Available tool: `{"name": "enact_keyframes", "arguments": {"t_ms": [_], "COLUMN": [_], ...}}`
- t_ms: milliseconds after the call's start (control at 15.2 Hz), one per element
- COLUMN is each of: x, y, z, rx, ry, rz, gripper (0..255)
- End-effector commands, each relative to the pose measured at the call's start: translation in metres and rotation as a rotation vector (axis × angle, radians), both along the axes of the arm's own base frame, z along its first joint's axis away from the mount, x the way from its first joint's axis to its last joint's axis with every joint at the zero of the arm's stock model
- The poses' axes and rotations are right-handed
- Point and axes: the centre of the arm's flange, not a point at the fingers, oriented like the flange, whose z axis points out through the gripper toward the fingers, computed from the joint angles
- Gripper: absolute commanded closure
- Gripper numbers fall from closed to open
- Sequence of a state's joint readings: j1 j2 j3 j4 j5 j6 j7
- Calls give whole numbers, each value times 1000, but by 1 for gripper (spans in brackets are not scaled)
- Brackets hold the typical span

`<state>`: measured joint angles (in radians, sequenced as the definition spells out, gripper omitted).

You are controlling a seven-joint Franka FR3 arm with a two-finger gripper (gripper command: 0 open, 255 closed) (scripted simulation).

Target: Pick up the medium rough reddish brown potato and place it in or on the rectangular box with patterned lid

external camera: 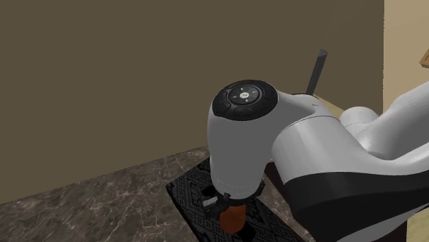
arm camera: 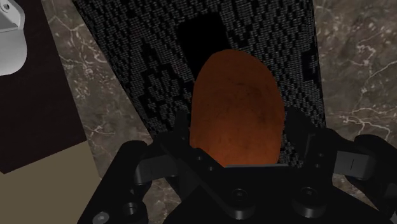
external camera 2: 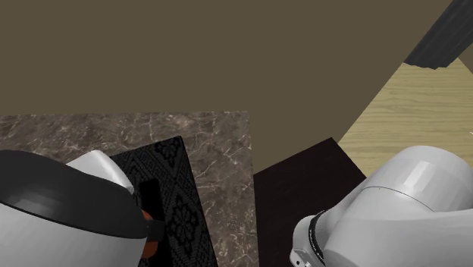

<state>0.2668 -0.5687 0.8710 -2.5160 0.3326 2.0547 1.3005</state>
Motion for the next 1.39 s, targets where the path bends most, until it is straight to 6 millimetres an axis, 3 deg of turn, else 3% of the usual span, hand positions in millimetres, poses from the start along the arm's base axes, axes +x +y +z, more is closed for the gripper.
{"name": "enact_keyframes", "arguments": {"t_ms": [0,462,528,858,1122,1320], "x": [0,0,0,0,-4,-4], "y": [-2,-2,-1,-2,4,4], "z": [-12,-12,-12,-12,38,38], "rx": [-7,-7,-7,-7,-7,-7], "ry": [6,6,6,6,6,6], "rz": [0,0,0,0,0,0], "gripper": [255,255,0,0,0,0]}}
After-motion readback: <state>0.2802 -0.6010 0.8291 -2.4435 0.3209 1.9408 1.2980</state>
